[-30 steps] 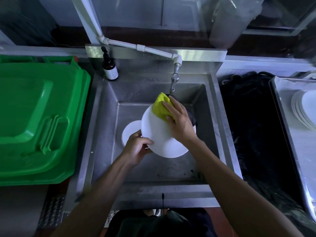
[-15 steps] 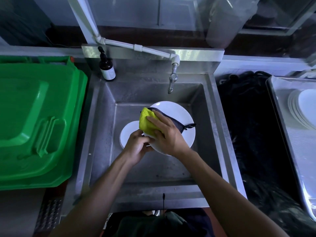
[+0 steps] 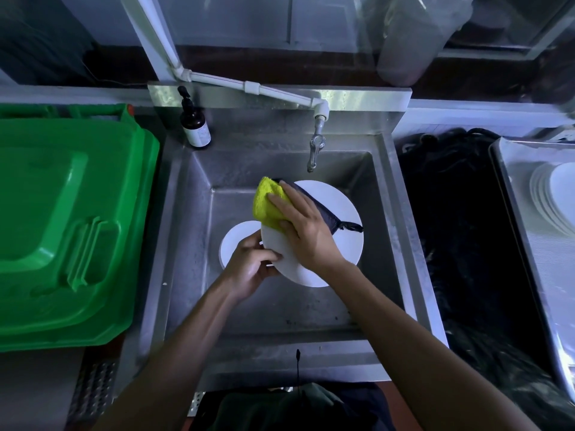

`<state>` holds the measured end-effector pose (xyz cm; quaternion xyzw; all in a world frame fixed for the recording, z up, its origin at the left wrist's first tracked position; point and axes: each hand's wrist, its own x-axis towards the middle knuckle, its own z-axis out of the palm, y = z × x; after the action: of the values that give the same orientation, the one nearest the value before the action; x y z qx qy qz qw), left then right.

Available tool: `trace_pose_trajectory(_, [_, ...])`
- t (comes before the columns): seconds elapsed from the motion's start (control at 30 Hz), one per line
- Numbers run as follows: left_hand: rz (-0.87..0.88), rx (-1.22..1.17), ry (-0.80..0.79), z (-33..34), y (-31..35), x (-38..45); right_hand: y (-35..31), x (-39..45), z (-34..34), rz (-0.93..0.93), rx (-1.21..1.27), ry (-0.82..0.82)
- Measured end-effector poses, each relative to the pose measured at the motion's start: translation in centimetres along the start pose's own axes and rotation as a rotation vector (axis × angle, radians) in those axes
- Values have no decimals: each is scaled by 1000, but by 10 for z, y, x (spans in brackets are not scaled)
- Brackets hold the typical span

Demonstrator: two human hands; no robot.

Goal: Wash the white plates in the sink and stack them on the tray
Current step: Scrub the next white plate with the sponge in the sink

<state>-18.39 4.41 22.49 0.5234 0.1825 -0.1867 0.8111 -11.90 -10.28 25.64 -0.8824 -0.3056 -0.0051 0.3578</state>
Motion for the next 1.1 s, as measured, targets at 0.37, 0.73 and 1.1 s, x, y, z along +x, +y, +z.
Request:
trace_pose_trajectory(0.37, [8,-66,187,8,10,-1,29,27,-18,157,-149,209])
trace_pose_trajectory(0.73, [75,-251,353,19,15,3,26,-21,-2,402,-31,302])
trace_pose_trajectory(1.1, [64,-354,418,26,11,5,-28,-40,47,418,181,282])
